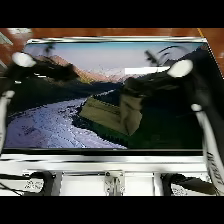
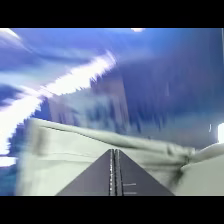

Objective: Fold the shirts.

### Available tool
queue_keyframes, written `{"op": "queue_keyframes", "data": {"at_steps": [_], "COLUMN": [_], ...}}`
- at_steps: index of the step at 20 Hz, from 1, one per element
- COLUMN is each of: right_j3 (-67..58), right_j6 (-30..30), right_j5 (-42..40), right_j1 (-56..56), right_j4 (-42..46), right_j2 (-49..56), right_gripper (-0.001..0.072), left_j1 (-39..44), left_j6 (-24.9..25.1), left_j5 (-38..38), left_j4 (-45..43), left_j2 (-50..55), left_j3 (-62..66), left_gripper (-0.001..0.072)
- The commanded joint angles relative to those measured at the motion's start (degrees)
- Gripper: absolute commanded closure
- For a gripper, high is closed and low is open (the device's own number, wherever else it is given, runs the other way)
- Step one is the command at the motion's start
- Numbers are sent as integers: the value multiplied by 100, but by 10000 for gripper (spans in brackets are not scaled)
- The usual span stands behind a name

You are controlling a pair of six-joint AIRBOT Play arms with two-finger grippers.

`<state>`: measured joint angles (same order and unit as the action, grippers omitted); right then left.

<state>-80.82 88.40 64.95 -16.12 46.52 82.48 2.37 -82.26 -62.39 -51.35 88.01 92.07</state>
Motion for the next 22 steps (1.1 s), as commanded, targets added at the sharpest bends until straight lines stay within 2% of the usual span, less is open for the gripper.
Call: {"op": "queue_keyframes", "data": {"at_steps": [1, 3, 4, 6, 8, 10, 12, 14, 16, 17, 18, 19, 20, 22], "right_j3": [-7, -7, -7, -7, -7, -7, -7, -7, -7, -4, 4, 81, 245, 820], "right_j6": [-17, -210, -291, -796, -981, -1010, -1005, -855, -376, -35, 271, 431, 439, 334], "right_j5": [-1888, -2529, -2702, -2675, -2280, -1399, -173, 863, 1539, 1808, 2044, 2249, 2310, 2103], "right_j1": [-1049, -1394, -1517, -1589, -1438, -1073, -568, -15, 525, 765, 933, 1049, 1152, 1244], "right_j4": [-990, -1952, -2531, -3626, -3958, -3862, -3403, -2424, -817, 289, 1296, 2046, 2245, 1825], "right_j2": [1093, 1703, 1963, 2284, 2352, 2310, 2203, 1941, 1534, 1307, 1137, 999, 920, 903], "right_gripper": [649, 629, 528, 198, 190, 192, 193, 193, 193, 190, 43, 13, 12, 12], "left_j1": [-1119, -1360, -1403, -1412, -1412, -1412, -1412, -1412, -1412, -1414, -1414, -1414, -1414, -1414], "left_j6": [50, 96, 212, 232, 286, 299, 328, 365, 468, 468, 470, 470, 468, 466], "left_j5": [-341, -579, -695, -824, -837, -835, -807, -776, -778, -776, -776, -776, -776, -778], "left_j4": [-181, -186, -188, -186, -184, -184, -184, -184, -184, -184, -184, -184, -184, -184], "left_j2": [-922, -1255, -1392, -1591, -1720, -1746, -1746, -1746, -1751, -1755, -1766, -1775, -1781, -1788], "left_j3": [-2, -9, -35, -164, -382, -577, -800, -966, -1027, -1025, -1025, -1027, -1025, -1025], "left_gripper": [670, 670, 670, 670, 670, 670, 670, 670, 670, 670, 670, 670, 670, 670]}}
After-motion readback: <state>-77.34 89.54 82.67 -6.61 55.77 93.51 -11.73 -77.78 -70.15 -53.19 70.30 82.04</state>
